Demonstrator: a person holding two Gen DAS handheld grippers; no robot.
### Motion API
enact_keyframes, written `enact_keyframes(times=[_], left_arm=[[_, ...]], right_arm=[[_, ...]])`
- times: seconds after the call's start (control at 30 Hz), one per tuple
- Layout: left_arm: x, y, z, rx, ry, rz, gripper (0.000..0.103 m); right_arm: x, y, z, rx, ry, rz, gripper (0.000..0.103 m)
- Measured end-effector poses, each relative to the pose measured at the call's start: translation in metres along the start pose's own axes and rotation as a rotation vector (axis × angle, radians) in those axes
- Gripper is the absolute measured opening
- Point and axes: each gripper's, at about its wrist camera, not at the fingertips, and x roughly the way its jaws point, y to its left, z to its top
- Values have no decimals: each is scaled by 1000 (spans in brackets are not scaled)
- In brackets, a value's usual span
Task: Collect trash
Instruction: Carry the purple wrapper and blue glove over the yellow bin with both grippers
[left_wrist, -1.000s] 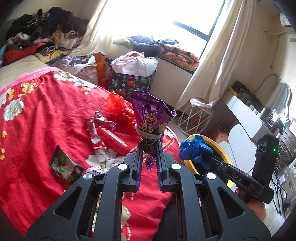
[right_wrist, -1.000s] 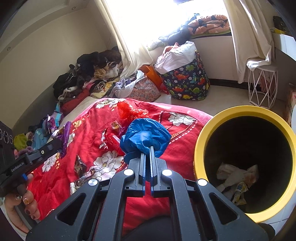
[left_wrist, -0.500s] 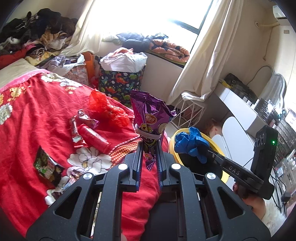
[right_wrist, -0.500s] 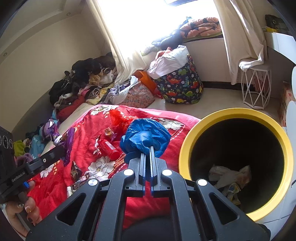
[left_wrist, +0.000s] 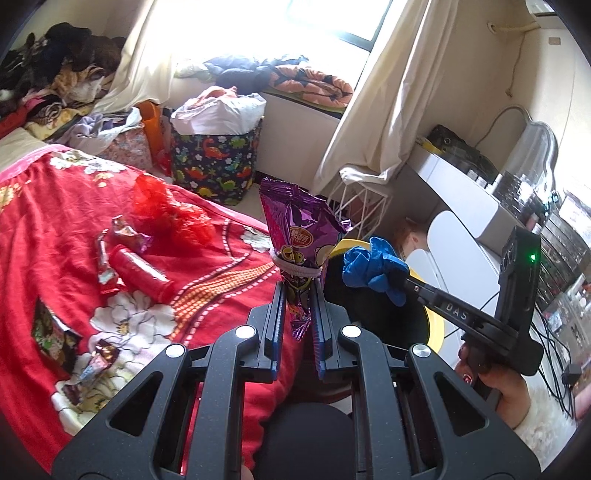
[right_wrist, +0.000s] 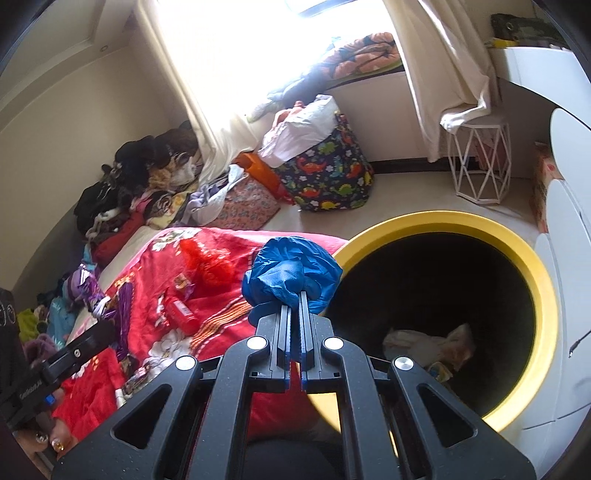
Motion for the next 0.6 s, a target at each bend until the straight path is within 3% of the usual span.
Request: enact_keyframes(times=[0.6], left_arm=[[27,-31,-8,61,49,-51,9]], right_arm=[[-7,-48,4,102,-35,-97,3]])
